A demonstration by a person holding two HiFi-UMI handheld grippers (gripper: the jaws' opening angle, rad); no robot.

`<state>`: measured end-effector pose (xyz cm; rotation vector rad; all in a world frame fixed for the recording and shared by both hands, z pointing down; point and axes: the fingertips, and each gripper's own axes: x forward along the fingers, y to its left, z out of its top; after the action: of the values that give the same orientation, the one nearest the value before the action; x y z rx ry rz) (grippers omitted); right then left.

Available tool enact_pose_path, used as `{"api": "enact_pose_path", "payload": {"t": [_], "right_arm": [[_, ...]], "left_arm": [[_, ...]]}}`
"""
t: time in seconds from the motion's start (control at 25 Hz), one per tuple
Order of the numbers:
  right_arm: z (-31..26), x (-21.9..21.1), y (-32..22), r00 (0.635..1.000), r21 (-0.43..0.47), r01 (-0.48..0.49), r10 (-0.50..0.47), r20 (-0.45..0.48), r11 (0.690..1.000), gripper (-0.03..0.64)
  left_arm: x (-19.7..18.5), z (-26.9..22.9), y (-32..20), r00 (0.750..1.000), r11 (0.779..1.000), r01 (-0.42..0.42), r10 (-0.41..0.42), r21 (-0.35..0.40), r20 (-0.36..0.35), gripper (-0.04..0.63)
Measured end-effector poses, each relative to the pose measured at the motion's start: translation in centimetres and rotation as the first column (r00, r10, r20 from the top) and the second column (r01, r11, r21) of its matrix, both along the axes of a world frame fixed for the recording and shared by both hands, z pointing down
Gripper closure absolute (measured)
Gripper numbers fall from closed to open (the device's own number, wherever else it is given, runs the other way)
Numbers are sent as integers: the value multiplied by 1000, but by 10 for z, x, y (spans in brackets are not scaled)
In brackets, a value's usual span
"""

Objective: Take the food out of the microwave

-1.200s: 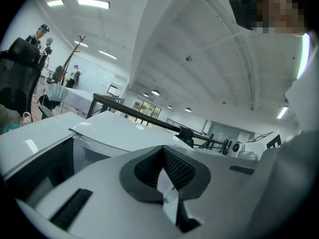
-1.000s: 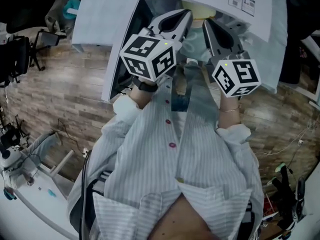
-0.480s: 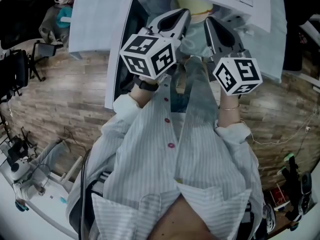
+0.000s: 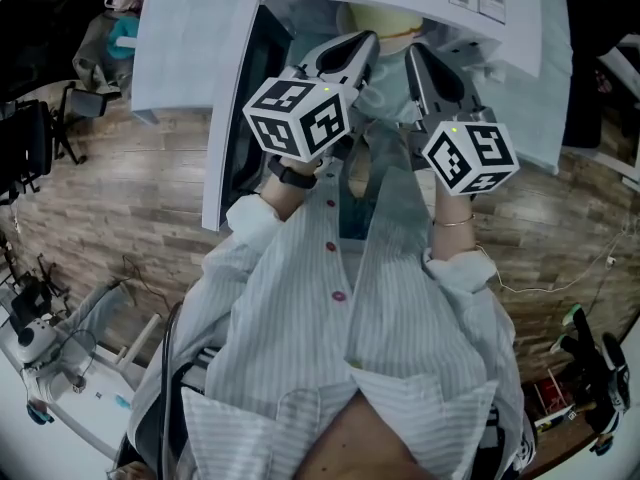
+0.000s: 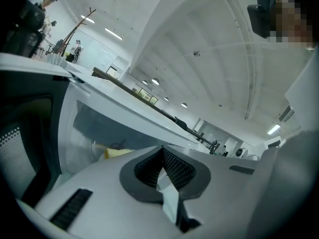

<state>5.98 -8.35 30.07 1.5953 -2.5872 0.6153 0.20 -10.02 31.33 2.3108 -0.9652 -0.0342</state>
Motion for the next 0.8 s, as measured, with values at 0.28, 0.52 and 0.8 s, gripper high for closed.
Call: {"api": "enact_pose_path", "payload": {"t": [0.28,0.52,0.8], "right_arm": [[16,6,-2,998,-25,-24,26,49,999,584],[33,14,0,994,-71,-47,54,100,996,584],[52,20,0,988,-128,-61,79,134,990,581]], "left_arm": [[6,19,1,995,996,-4,-4,-87,-97,586],[6,39,0,991,989,2,-21,-147,-131,586],[8,59,1,988,976,0,-34,-216,-152,558]]}}
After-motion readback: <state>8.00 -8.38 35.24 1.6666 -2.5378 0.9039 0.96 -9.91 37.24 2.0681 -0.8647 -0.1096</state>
